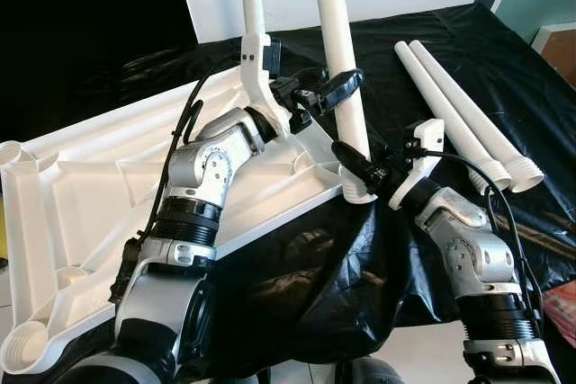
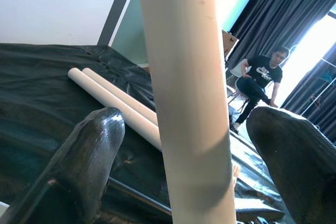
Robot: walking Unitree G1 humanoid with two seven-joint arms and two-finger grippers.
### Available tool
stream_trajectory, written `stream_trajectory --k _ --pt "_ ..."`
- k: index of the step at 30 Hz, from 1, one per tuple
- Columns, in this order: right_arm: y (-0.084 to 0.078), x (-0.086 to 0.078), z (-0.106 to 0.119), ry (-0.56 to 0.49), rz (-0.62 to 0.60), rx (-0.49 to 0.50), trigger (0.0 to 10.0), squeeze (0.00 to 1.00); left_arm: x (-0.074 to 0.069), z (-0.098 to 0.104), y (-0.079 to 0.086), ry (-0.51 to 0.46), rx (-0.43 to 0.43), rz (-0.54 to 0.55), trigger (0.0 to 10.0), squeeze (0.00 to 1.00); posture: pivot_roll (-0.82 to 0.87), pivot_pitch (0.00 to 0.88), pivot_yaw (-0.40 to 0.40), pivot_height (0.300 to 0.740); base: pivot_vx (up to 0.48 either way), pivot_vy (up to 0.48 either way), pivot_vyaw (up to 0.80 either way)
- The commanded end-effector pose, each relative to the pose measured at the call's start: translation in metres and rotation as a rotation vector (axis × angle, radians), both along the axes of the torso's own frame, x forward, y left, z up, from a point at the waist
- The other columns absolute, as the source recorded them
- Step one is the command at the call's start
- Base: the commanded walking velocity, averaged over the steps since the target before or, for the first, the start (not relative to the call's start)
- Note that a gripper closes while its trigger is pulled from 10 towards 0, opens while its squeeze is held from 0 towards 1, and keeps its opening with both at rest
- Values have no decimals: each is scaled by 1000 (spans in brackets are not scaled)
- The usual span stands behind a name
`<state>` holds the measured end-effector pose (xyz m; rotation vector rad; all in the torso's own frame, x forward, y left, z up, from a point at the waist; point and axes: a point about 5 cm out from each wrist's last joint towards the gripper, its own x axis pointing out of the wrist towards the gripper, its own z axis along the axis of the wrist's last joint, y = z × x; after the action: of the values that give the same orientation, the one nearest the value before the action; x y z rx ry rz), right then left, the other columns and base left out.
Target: Building children table
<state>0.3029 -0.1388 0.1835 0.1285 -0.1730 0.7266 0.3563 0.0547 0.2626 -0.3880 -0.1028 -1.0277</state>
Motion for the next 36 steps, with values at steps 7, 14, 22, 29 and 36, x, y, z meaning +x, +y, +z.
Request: stream_trajectory --k 7,14,22,29,36 --pt "4 -9 -2 -17 64 -51 10000 0 -8 21 -1 -127 -50 -196 0 0 -62 98 49 740 0 0 0" --pt "5 -10 -2 -14 73 -64 10000 0 -9 26 -1 -155 -47 -211 0 0 -60 97 49 740 0 0 0" --pt "4 -7 -1 -8 51 -78 10000 0 -17 34 -7 -208 -13 -250 0 0 -58 101 47 740 0 0 0" --pt "4 -4 5 17 43 -41 10000 1000 -25 46 -17 -262 17 -218 10000 0 -51 102 36 740 0 0 0" --pt "13 2 7 4 47 -96 10000 0 -35 57 -25 -309 7 -238 10000 0 -45 104 19 740 0 0 0"
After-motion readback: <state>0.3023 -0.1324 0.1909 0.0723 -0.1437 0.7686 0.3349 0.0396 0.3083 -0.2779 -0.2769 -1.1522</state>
